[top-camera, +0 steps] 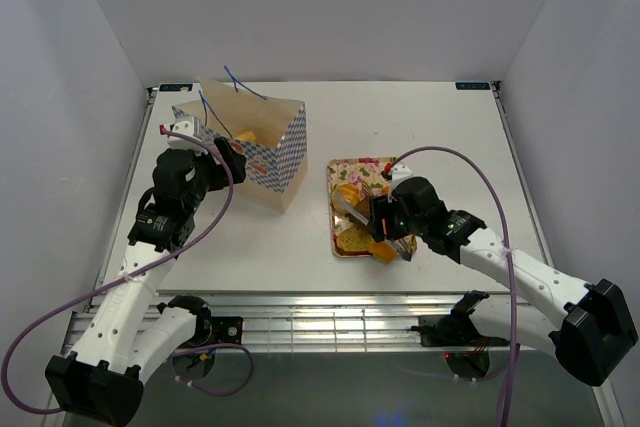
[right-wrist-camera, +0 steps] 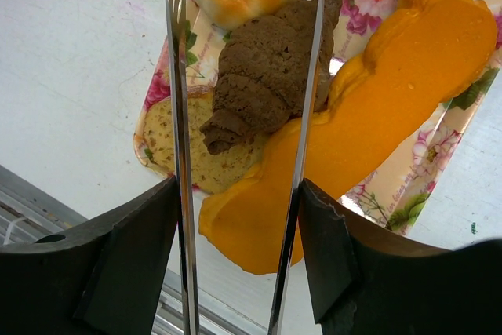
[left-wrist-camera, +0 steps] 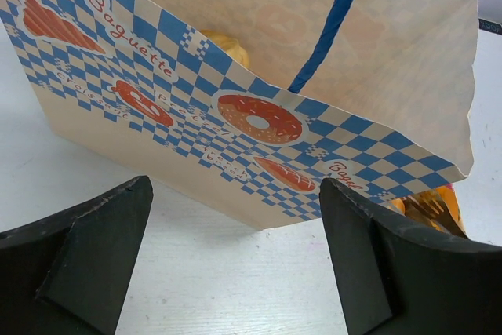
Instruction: Place the fake bread into the paper bag
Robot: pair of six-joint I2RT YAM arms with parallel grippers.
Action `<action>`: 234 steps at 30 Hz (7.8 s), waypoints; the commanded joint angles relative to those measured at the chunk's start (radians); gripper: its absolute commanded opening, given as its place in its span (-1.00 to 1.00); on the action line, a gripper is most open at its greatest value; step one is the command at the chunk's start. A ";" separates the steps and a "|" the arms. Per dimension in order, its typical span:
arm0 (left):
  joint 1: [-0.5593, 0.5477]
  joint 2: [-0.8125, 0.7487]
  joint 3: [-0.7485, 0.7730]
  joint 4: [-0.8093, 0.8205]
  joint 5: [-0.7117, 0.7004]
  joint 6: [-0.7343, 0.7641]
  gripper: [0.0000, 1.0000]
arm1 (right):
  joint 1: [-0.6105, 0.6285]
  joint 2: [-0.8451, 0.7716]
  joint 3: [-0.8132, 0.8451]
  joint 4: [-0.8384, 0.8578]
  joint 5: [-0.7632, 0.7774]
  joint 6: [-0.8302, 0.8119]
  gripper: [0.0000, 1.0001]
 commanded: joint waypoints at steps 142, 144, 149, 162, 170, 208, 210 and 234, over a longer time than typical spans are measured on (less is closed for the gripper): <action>-0.003 -0.034 -0.012 0.035 0.068 0.037 0.96 | 0.040 0.398 0.867 0.133 -0.299 -0.094 0.21; -0.003 -0.034 -0.010 0.033 0.063 0.036 0.96 | 0.040 0.381 0.881 0.121 -0.298 -0.100 0.21; -0.003 -0.033 -0.007 0.030 0.039 0.022 0.96 | 0.039 0.302 0.852 0.084 -0.273 -0.110 0.22; -0.003 -0.018 -0.004 0.030 0.043 0.019 0.96 | 0.040 -0.105 0.442 -0.033 -0.023 -0.091 0.24; -0.003 -0.019 -0.001 0.026 0.053 0.013 0.96 | 0.040 -0.281 0.180 -0.138 0.004 0.020 0.25; -0.003 -0.017 -0.003 0.030 0.077 0.002 0.96 | 0.039 -0.570 -0.182 -0.284 0.230 0.547 0.26; -0.003 -0.016 -0.003 0.030 0.080 0.002 0.96 | 0.040 -0.553 -0.190 -0.271 0.221 0.551 0.29; -0.003 -0.017 -0.007 0.033 0.094 -0.002 0.96 | 0.039 -0.555 -0.239 -0.264 0.238 0.632 0.19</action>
